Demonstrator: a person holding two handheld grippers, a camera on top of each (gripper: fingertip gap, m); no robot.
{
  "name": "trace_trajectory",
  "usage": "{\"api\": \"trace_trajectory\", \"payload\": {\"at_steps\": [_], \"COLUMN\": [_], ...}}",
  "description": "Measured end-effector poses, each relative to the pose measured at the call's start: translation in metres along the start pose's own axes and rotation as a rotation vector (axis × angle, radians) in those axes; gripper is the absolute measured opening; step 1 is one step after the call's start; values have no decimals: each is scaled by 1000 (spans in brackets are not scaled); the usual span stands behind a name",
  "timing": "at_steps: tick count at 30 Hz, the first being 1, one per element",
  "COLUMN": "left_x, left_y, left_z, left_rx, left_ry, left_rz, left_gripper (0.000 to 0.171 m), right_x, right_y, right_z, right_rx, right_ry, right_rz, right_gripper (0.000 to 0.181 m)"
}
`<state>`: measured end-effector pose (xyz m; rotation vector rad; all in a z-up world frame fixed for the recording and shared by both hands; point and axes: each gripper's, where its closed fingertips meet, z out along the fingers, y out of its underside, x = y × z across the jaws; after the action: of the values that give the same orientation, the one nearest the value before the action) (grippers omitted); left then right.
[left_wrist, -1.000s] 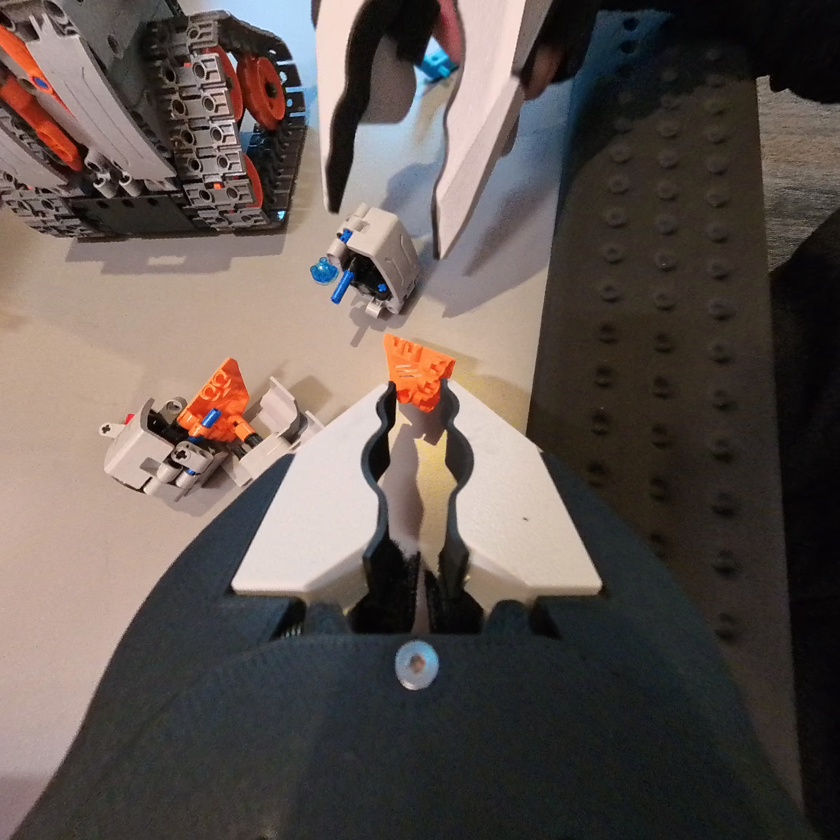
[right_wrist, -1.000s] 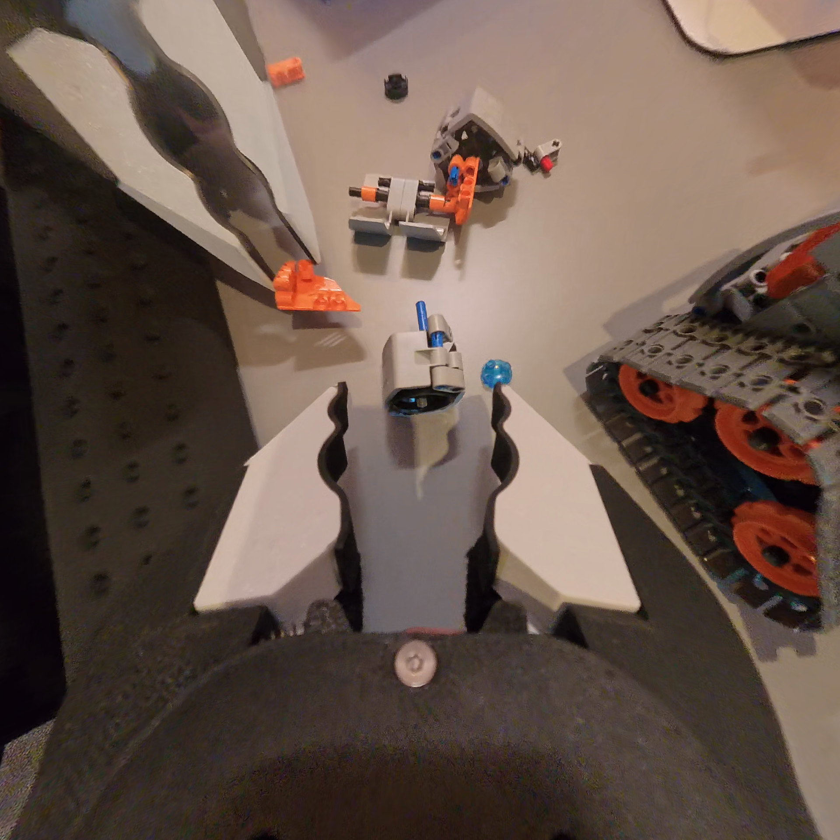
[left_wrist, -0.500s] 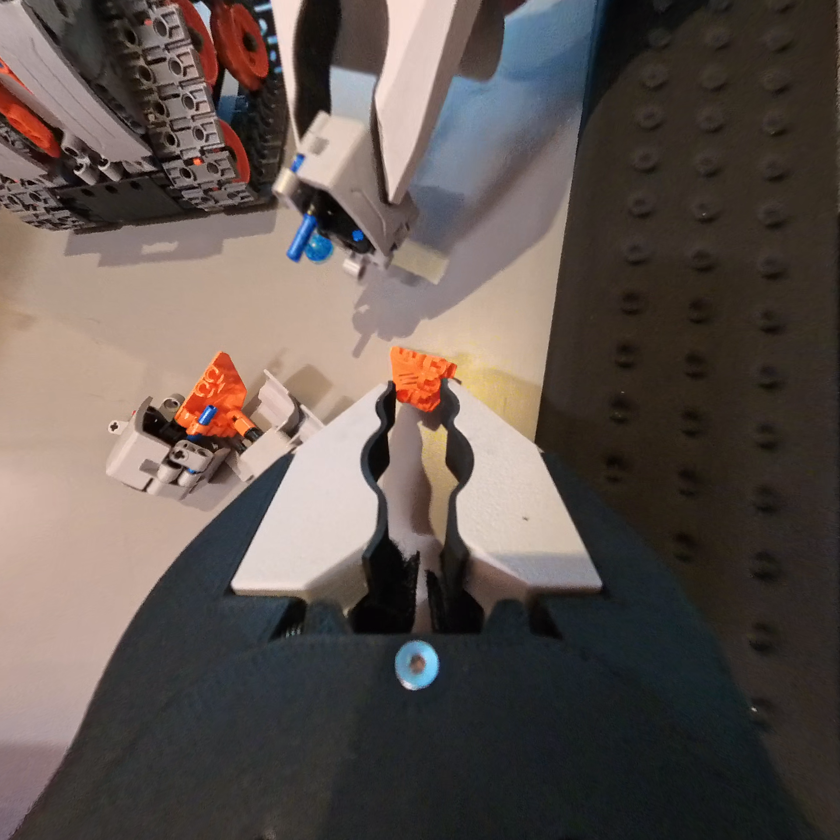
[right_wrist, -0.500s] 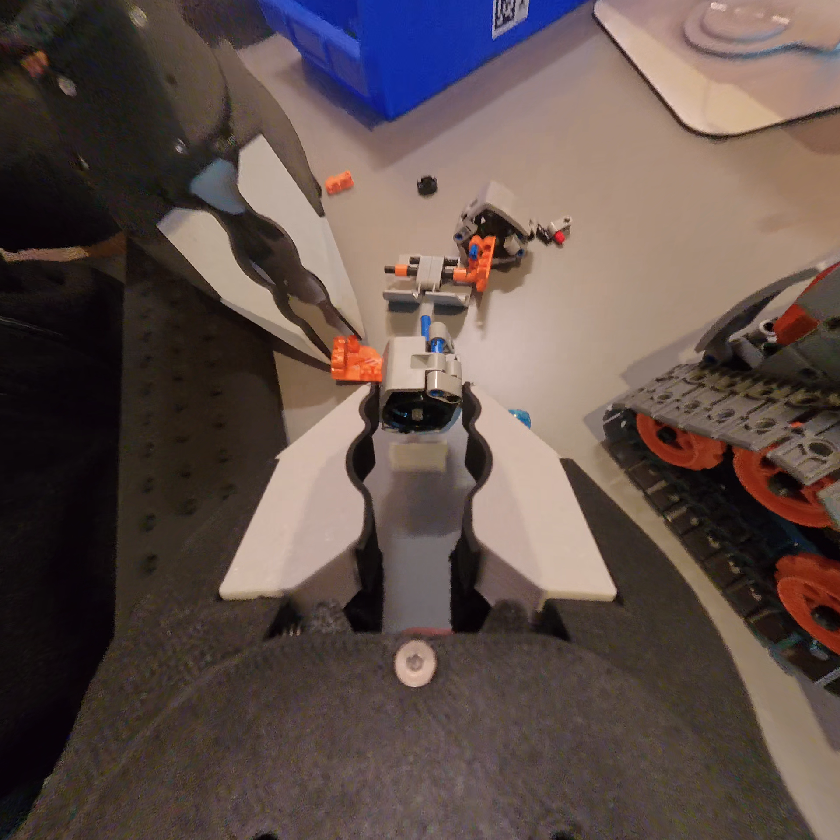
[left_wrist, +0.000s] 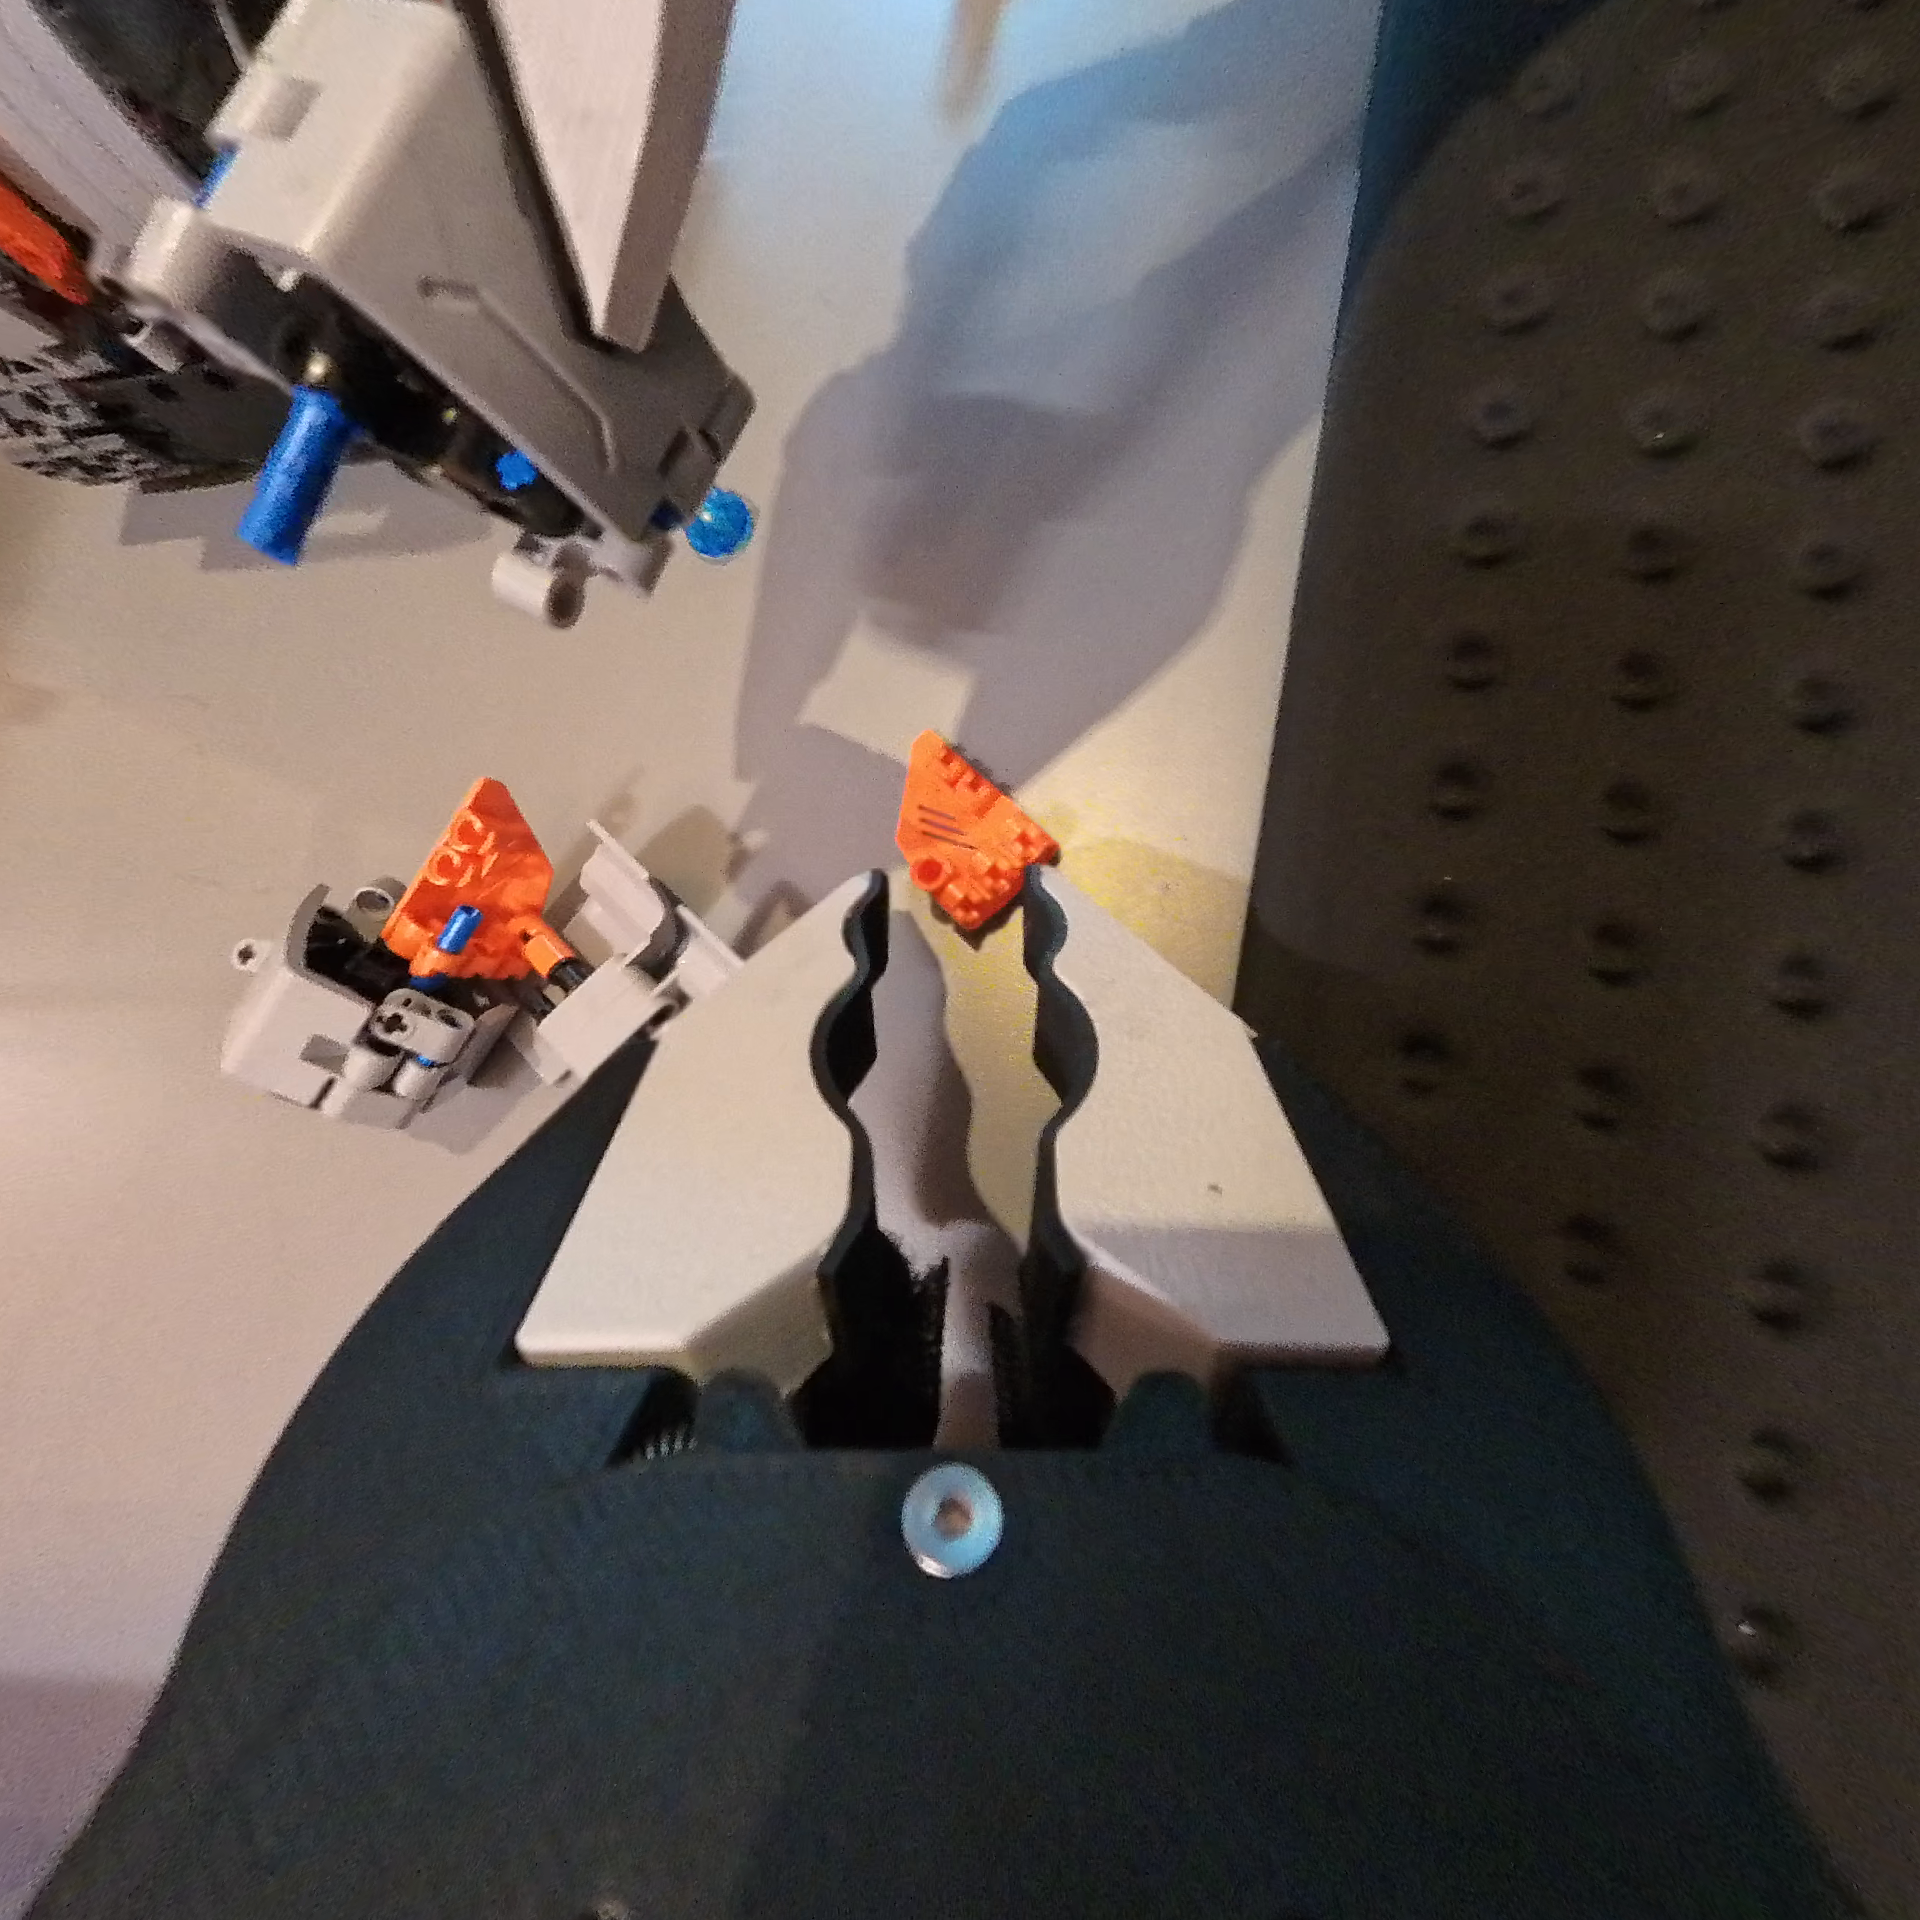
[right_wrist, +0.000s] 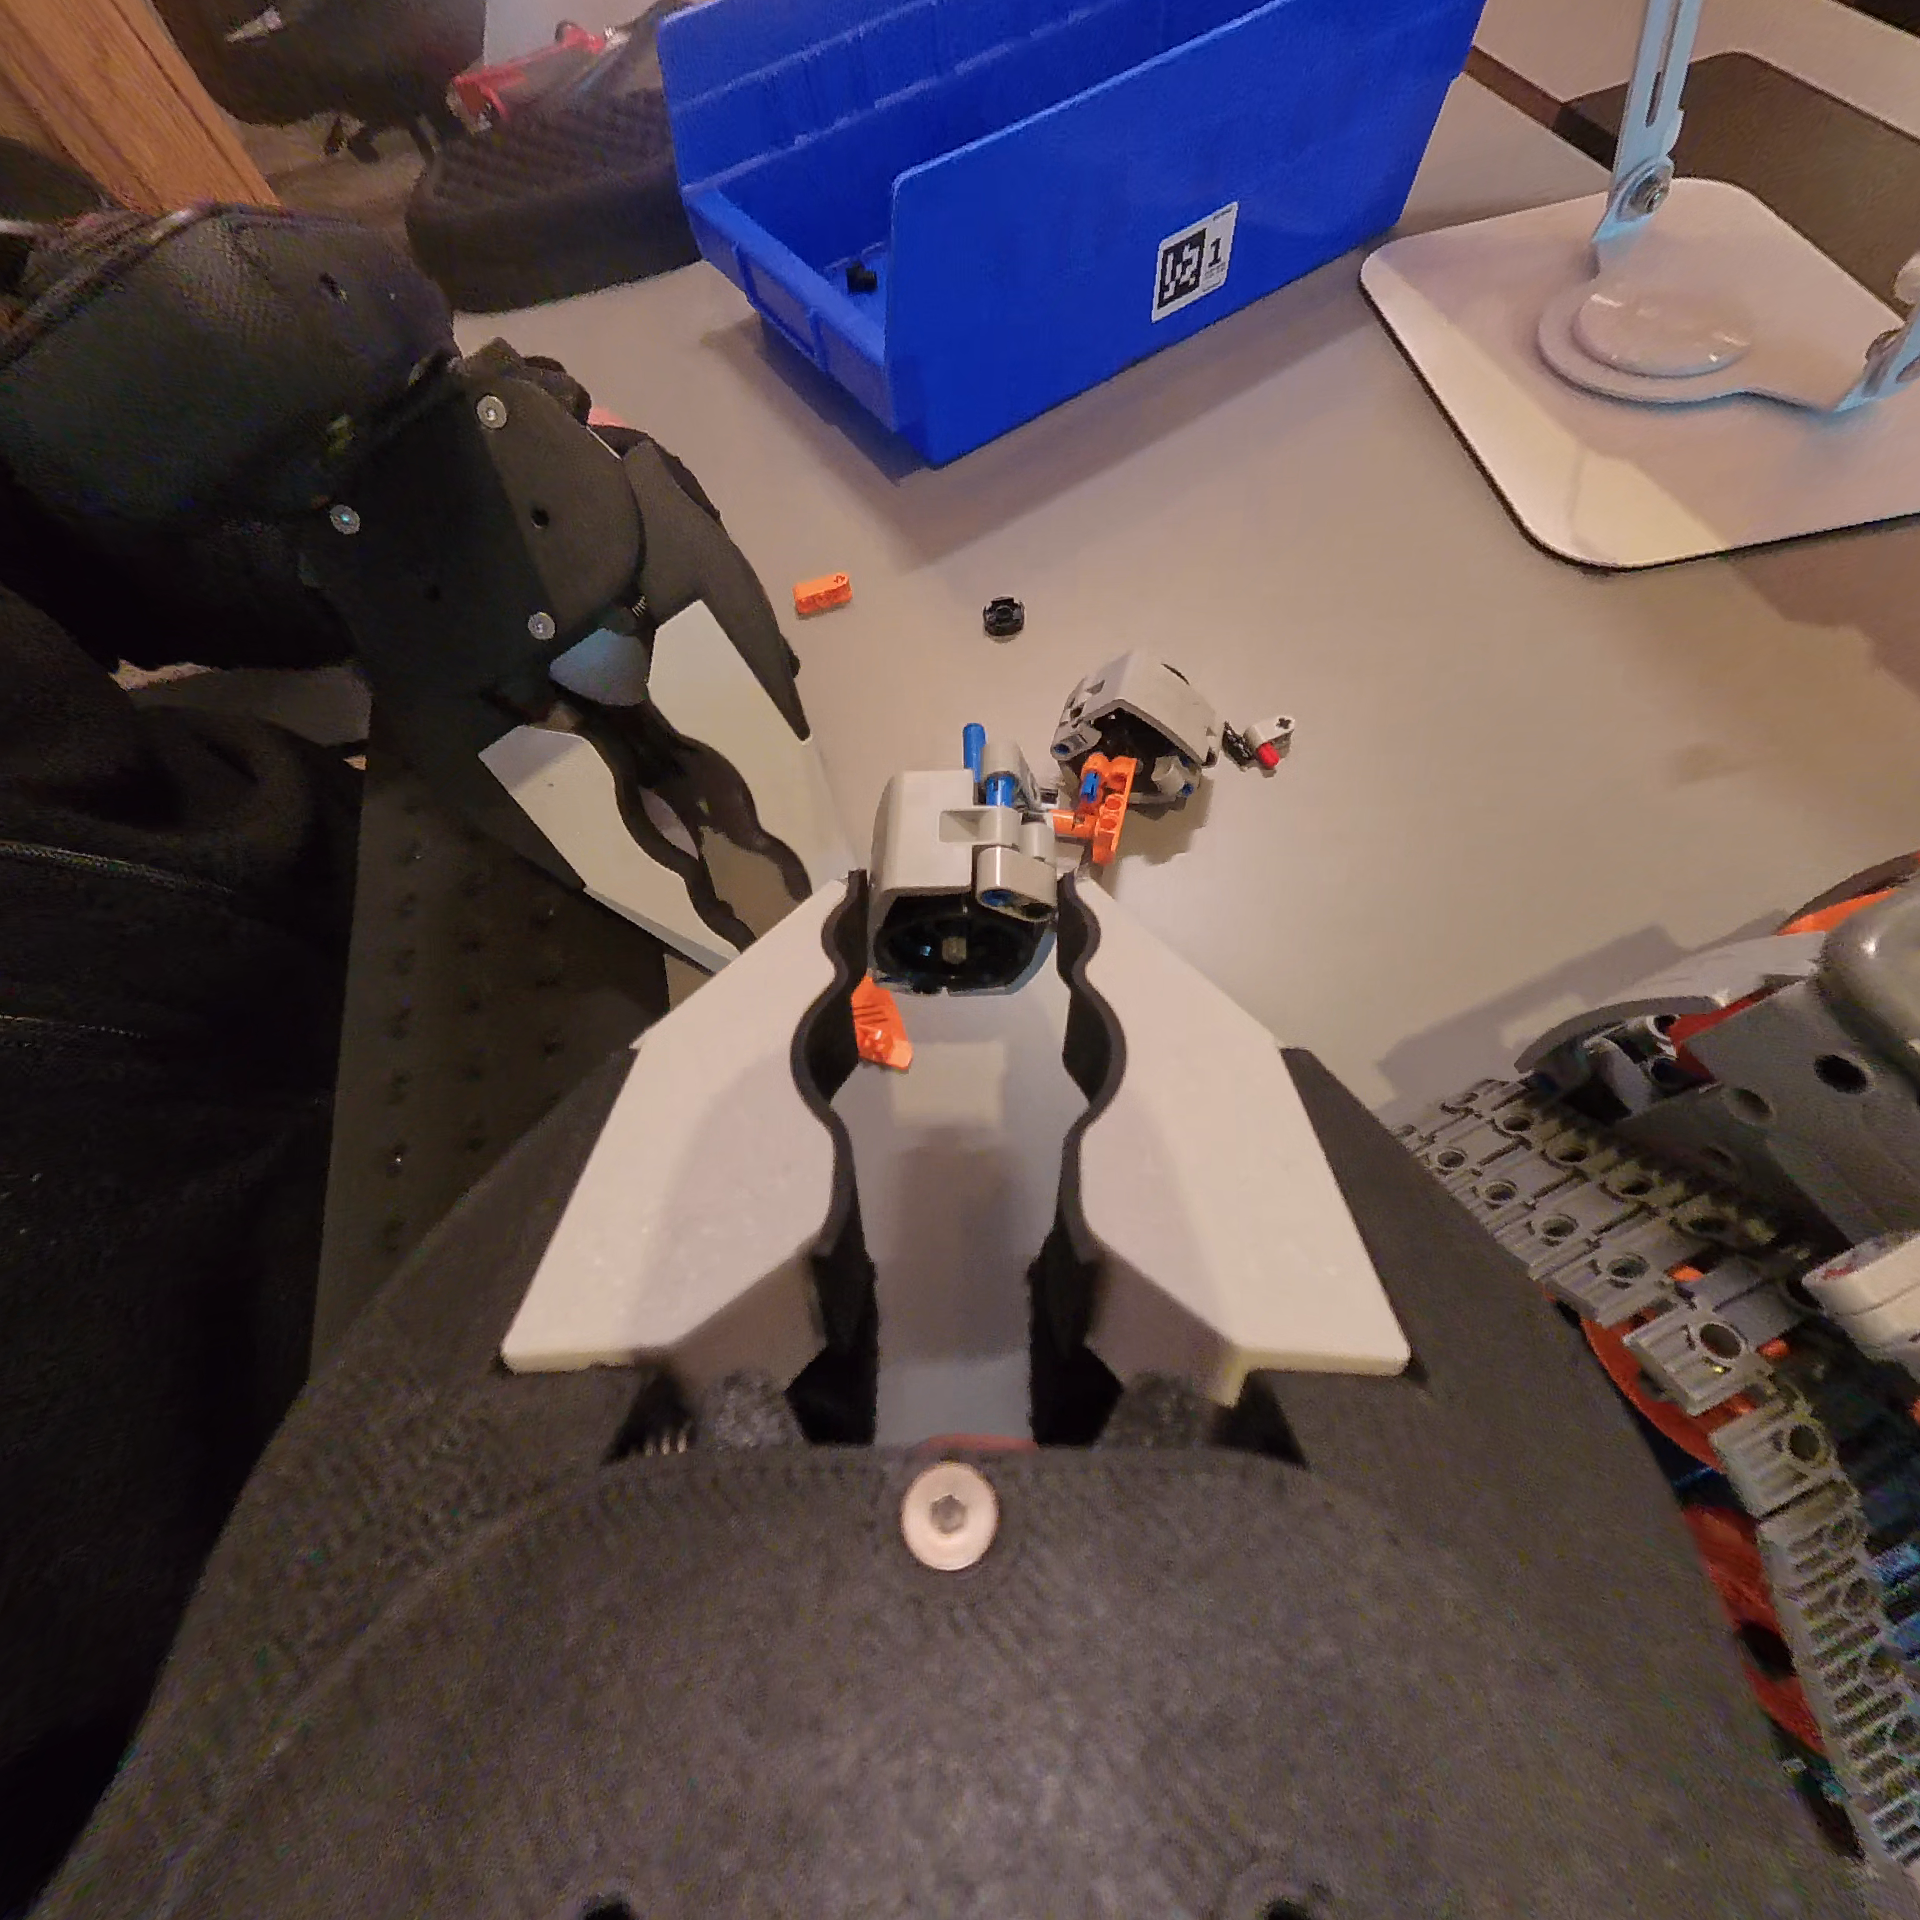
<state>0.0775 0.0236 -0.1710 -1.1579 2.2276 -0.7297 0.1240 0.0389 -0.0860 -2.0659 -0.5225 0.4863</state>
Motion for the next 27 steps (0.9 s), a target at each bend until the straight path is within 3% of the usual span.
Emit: {"api": "trace_trajectory", "payload": {"at_steps": [8, 17, 22, 27], "left_x": [-16, -56, -56, -49], "left_y": [-19, -41, -52, -62], "left_z": [-18, -55, -63, -62], "left_rx": [129, 322, 378, 376], "left_ry": [-58, -249, -270, -304], "left_rz": [-52, -121, -68, 37], "left_gripper": [38, 48, 54, 58], "right_x": [-2, -6, -20, -23], "right_y": [-15, -21, -29, -28], "right_z": [-7, -7, -12, -10], "right_rx": [111, 163, 238, 260], "right_ry": [-37, -70, -270, -361], "right_rz": [36, 55, 193, 277], "right_gripper": [34, 33, 33, 34]}}
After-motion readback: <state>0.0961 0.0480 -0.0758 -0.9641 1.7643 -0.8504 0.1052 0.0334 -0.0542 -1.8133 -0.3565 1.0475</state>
